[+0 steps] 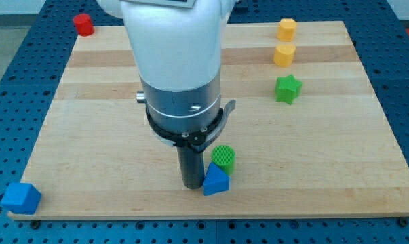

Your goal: Push the blue triangle and green circle to the bottom center of the board

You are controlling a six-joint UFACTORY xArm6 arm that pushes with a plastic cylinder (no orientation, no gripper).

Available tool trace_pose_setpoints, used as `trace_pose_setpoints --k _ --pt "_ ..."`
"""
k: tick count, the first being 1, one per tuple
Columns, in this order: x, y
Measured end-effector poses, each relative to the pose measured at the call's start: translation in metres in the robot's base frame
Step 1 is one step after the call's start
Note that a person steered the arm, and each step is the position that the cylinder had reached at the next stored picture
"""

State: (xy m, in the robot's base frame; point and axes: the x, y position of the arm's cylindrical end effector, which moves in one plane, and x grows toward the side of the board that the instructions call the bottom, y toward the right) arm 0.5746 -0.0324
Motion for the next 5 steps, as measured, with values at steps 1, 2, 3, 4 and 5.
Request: trace_pose_setpoints --k 1,2,3,4,5 --pt "0.000 0.000" --pt "-0.001 0.000" --pt "-0.025 0.000" --pt "-0.053 0.010" --pt "-0.071 0.043"
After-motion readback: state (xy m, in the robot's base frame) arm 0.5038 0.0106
